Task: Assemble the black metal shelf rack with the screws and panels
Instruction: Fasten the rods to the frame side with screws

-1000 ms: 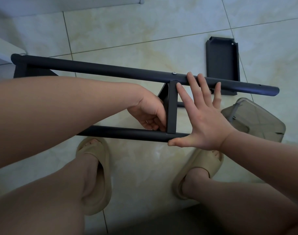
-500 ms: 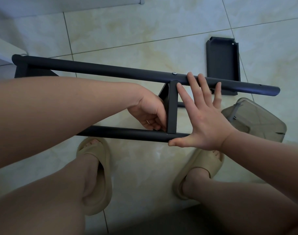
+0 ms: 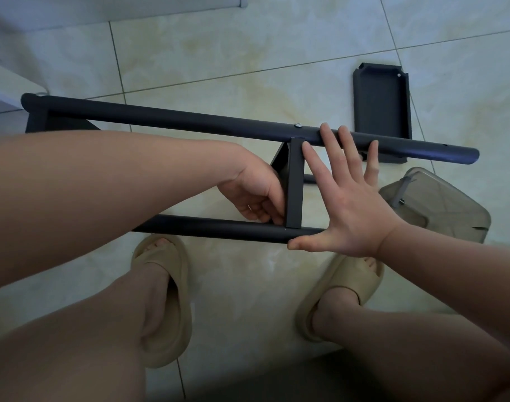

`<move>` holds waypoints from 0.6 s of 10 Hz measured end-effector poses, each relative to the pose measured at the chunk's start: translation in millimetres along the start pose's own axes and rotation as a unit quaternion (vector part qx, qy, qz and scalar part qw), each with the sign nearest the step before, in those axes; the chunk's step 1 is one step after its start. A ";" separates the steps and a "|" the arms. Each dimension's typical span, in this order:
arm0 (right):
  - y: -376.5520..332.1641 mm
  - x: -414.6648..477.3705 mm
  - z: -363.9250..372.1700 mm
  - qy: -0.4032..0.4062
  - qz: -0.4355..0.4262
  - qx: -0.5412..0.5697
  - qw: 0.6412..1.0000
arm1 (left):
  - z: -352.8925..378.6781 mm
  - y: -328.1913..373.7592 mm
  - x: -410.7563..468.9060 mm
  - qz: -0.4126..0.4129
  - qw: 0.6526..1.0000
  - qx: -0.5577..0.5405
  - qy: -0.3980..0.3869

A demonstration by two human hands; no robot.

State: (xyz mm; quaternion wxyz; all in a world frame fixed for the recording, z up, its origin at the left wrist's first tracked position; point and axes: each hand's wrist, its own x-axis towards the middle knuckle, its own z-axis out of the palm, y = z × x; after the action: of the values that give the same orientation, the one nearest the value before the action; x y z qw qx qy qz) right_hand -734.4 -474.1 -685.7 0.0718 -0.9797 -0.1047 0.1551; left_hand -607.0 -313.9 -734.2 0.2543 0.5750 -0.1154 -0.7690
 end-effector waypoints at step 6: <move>0.3 0.0 -0.1 -0.007 0.000 -0.003 1.000 | 1.2 1.0 -4.0 0.017 1.000 -0.010 -0.001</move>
State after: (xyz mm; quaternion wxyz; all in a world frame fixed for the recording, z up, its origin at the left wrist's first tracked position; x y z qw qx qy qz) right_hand -734.4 -474.4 -685.7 0.0685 -0.9788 -0.1060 0.1612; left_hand -607.0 -312.8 -730.1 0.2730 0.5700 -0.1179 -0.7659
